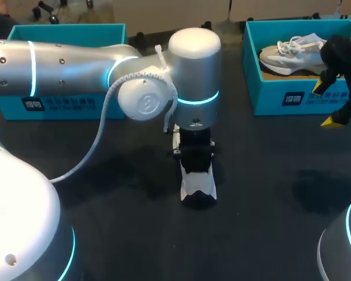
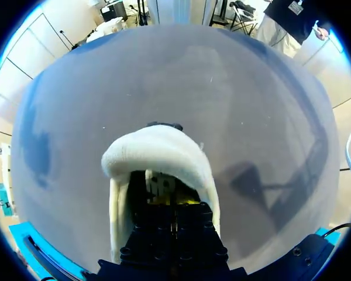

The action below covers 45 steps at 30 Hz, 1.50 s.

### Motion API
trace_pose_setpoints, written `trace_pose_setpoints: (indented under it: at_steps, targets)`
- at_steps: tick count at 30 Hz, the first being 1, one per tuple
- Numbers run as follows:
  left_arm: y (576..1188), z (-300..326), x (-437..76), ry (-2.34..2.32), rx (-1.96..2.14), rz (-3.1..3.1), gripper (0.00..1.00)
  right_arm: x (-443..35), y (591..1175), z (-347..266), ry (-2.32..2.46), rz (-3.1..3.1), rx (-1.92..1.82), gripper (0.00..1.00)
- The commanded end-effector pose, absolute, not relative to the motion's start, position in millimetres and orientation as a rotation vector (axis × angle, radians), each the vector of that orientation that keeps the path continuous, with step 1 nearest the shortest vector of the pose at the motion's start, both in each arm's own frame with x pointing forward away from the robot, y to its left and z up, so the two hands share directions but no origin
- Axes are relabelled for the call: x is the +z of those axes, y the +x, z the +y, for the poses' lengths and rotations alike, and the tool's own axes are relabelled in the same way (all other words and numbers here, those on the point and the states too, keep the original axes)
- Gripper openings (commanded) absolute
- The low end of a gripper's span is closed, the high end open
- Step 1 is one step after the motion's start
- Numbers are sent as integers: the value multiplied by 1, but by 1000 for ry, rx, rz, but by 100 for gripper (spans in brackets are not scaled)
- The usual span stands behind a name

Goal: Take the shoe out of the shoebox, open the shoe tongue, remove and reinsert the insole, then place the shoe into the shoebox

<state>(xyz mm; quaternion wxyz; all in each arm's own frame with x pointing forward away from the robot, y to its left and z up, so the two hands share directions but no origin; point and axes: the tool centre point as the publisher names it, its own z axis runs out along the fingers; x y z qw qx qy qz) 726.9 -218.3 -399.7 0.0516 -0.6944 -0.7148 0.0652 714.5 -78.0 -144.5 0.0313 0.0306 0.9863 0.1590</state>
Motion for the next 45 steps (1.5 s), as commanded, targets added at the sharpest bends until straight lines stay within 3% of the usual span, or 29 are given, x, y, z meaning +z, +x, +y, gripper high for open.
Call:
trace_pose_setpoints:
  at_steps: [1, 23, 45]
  targets:
    - [725, -222, -420, -2111, 192, -2182, 0, -145, 716, -77, 96, 3042, 486, 100]
    - [783, -221, -444, -2205, -100, -2448, 0, -145, 716, -77, 96, 3042, 486, 100]
    - [779, -230, -363, -2354, -138, -2420, 0, -145, 716, -77, 96, 3042, 486, 100]
